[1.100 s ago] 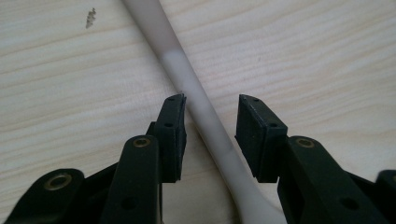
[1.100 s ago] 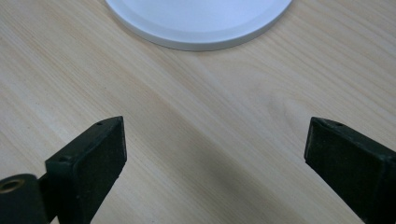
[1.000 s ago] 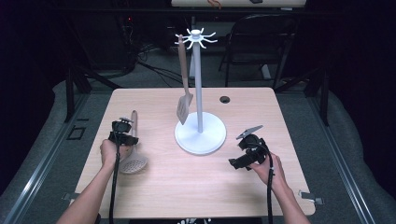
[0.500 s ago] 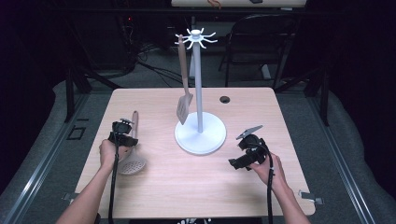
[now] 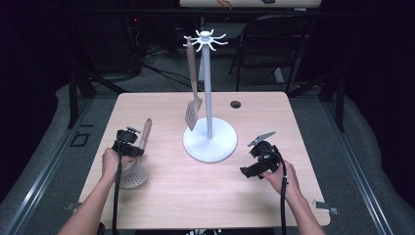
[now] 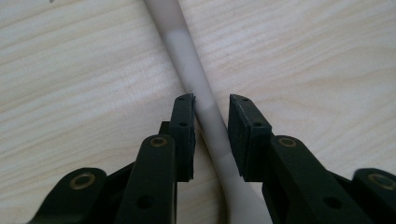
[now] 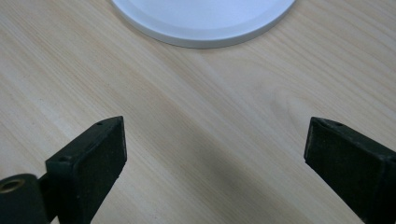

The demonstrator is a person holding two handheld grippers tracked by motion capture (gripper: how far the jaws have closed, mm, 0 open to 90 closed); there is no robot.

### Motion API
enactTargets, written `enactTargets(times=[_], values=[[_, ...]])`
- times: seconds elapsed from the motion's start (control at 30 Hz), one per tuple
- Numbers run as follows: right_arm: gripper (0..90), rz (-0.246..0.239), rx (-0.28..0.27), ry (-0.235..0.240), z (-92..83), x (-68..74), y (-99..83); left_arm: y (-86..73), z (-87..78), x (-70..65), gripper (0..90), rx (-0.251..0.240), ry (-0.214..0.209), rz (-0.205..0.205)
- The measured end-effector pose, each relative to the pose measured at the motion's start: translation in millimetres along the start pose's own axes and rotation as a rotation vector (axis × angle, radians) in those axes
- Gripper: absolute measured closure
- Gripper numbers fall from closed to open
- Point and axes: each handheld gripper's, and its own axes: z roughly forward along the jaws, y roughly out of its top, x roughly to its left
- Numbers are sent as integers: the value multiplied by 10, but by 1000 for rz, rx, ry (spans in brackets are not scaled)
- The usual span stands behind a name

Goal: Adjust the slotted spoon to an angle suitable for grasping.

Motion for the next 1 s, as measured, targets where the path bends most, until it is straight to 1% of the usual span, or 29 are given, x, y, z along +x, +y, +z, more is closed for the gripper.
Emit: enactTargets(times=[0.03,0.1,0.3,0.33,0.37,0.4,0.47,0.6,0.77,0.9,0.97,1.0], values=[[54,2,-1,4,1,1,0,-9,-2,-9,727,-2,2,5],[54,1,2,-2,2,0,-2,-23,-18,-21,732,9,-7,11],[54,1,5,3,5,0,-3,-73,-59,-46,748,30,-30,33],[54,0,5,4,6,0,-3,-80,-64,-52,750,34,-35,30],[54,-3,9,4,5,-2,-2,-84,-71,-54,751,39,-37,35],[54,-3,10,5,5,-1,-2,-93,-69,-60,753,32,-37,34],[54,-2,12,6,3,2,-1,-105,-83,-69,757,44,-45,40],[54,3,16,7,1,5,-3,-137,-105,-91,763,54,-53,59],[54,5,15,10,1,11,-5,-201,-142,-110,770,67,-70,56],[53,4,10,15,8,6,-2,-213,-160,-104,764,70,-75,36],[53,-1,11,15,20,8,1,-185,-184,-105,732,53,-77,34],[53,-3,16,1,22,14,-1,-164,-192,-115,702,48,-69,41]])
